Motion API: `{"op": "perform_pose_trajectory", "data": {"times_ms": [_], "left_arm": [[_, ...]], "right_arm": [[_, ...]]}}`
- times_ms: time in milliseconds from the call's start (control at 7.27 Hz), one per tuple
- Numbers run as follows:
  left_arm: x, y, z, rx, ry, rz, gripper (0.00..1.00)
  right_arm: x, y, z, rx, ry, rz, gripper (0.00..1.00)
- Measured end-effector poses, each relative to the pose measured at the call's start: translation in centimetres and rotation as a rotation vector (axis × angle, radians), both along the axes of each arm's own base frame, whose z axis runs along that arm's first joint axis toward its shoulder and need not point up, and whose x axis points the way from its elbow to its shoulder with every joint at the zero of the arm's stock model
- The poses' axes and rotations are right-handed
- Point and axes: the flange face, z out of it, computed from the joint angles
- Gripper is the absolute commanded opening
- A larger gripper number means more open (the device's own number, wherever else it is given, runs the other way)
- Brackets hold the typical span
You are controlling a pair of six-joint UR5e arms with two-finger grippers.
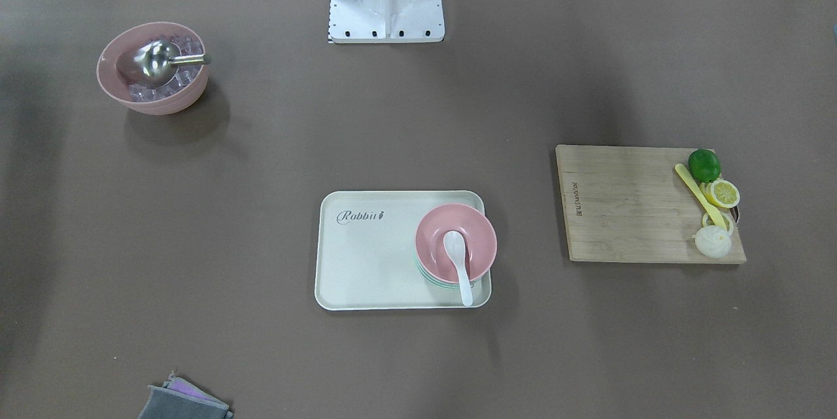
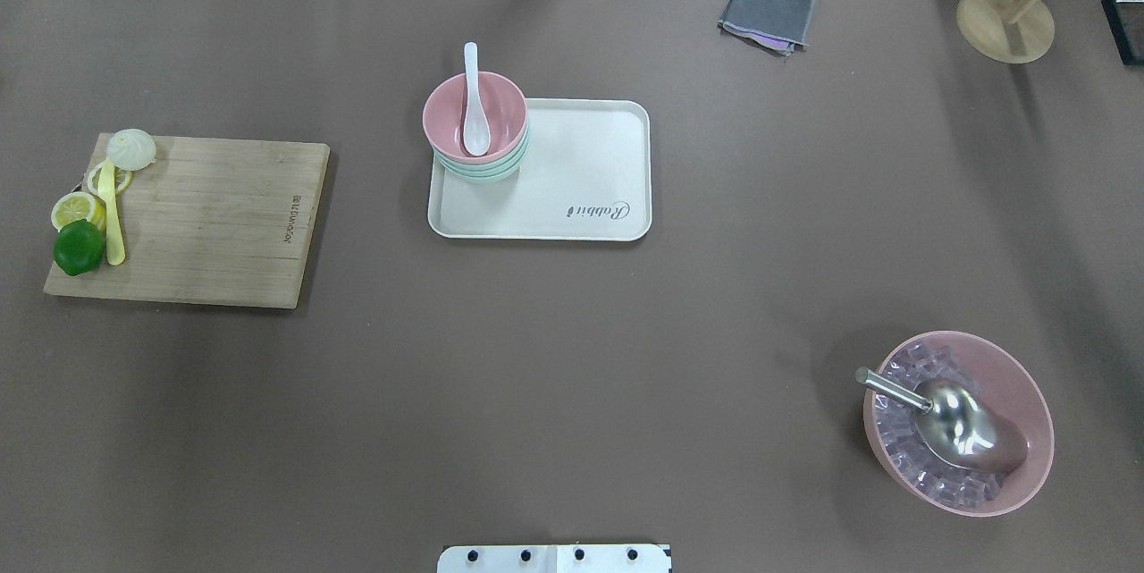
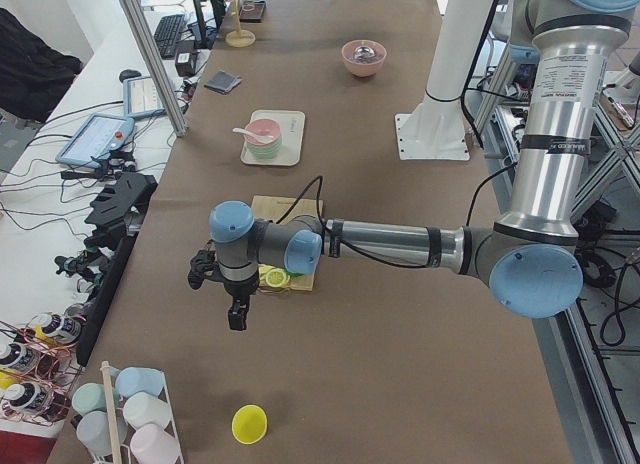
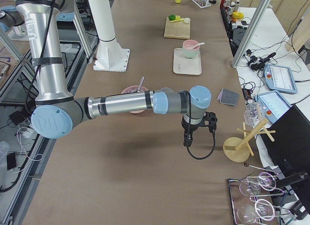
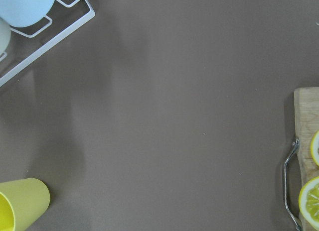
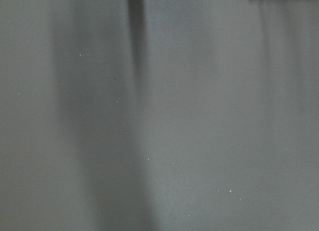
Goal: Stack pink bowl on green and place spoon
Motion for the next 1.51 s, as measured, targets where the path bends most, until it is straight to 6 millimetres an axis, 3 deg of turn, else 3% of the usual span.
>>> {"op": "perform_pose_trajectory", "data": {"times_ms": [412, 1512], "left_arm": [[-2.1, 0.6, -0.2, -0.021, 0.092, -0.034, 0.98], [-2.4, 0.7, -0.4, -0.021, 0.102, -0.039, 0.99]], "right_arm": [[-0.2, 0.0, 0.8, -0.015, 0.002, -0.001, 1.0], [-0.2, 0.1, 1.3, -0.005, 0.0, -0.003, 1.0]]}}
